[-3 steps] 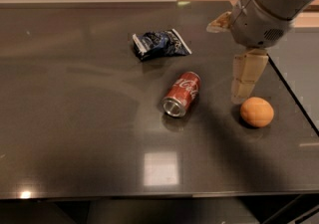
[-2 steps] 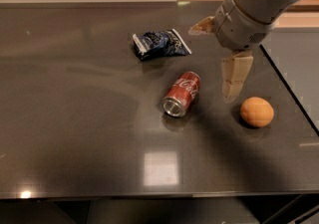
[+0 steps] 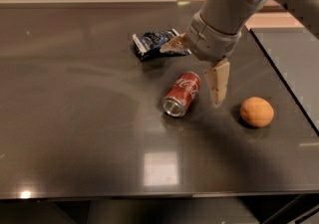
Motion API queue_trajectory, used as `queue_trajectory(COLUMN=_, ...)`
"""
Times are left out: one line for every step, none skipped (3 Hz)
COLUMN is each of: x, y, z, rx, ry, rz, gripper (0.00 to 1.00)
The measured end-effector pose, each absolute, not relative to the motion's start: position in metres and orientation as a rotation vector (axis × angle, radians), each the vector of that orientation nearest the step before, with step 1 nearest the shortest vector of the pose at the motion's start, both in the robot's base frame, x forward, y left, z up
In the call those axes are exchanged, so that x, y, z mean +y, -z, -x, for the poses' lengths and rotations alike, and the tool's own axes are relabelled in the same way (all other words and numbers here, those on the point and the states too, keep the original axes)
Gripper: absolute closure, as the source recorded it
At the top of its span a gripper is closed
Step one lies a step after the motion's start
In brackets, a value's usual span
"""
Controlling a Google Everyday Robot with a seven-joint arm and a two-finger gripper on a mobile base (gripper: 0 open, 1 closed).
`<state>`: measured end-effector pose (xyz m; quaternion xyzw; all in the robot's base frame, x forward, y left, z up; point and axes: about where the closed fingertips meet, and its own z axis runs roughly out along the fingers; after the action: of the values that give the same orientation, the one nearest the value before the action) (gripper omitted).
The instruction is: Place coke can upright
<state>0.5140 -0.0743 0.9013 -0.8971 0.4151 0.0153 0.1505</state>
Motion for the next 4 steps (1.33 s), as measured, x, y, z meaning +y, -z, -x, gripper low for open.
queue_trajectory(x=-0.065, y=-0.881, z=-0.517, rx=1.060, ry=-0.045, rz=2.709, gripper=0.00)
queue_trajectory(x=-0.060, y=-0.865, z=-0.519, rx=0.961, ry=-0.017, rz=2.800, gripper=0.00)
queue_trajectory(x=-0.058, y=-0.853, z=-0.520, rx=0.882, ry=0.017, rz=2.869, gripper=0.00)
queue_trajectory(x=-0.059, y=-0.845, z=-0.521, rx=0.827, ry=0.057, rz=2.925, gripper=0.00)
